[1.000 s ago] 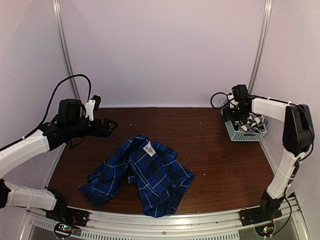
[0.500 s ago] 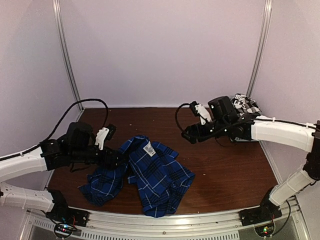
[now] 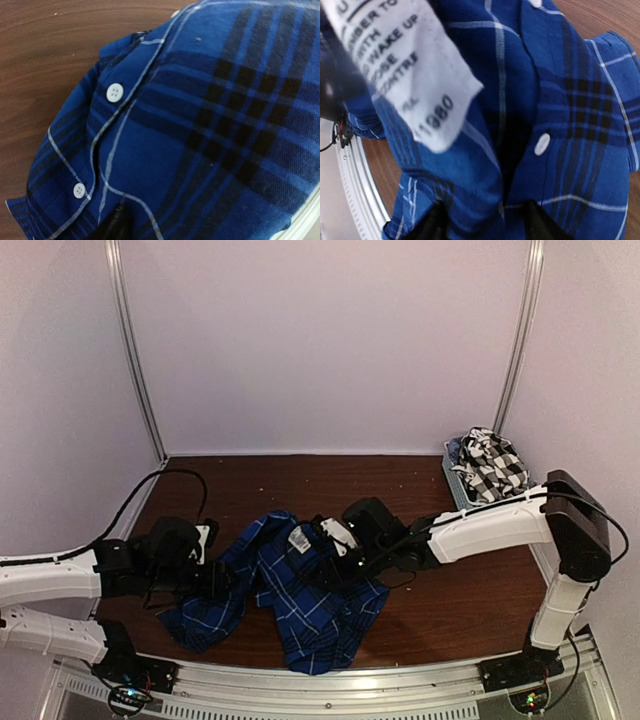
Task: Fold and stack the long sleeve shirts
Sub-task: Pick up the crumpled shirt from the center of the board.
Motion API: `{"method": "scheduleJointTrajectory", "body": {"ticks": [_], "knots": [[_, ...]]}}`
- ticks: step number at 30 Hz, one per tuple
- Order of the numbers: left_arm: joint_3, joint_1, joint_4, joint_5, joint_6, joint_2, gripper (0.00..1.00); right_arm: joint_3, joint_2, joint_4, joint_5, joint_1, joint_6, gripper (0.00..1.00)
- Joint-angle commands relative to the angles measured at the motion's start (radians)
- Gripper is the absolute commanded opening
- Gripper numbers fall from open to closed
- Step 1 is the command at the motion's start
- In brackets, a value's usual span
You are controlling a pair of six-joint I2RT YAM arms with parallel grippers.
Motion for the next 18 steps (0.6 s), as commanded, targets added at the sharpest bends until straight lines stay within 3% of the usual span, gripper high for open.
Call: {"method": "scheduleJointTrajectory", "body": {"ticks": [1,4,5,8,13,18], "knots": [[0.009,-0.006,0.008,-0.035,-0.036,-0.048,0.4,0.103,0.044,-0.012,0.004,-0.001,-0.008,0.31],[0.049,-0.006,0.005,-0.052,0.002,-0.066,0.18,0.125,-0.028,-0.105,0.052,-0.022,-0.038,0.05],[0.077,-0.006,-0.001,-0.064,0.022,-0.062,0.13,0.132,-0.068,-0.154,0.096,-0.035,-0.049,0.0],[0.2,-0.005,-0.024,-0.101,0.097,-0.013,0.0,0.172,-0.21,-0.342,0.245,-0.088,-0.088,0.0],[0.527,-0.004,-0.14,-0.191,0.254,0.148,0.0,0.379,-0.393,-0.707,0.478,-0.198,-0.164,0.0],[0.813,-0.001,-0.193,-0.245,0.416,0.271,0.0,0.566,-0.472,-0.876,0.647,-0.265,-0.243,0.0]]}}
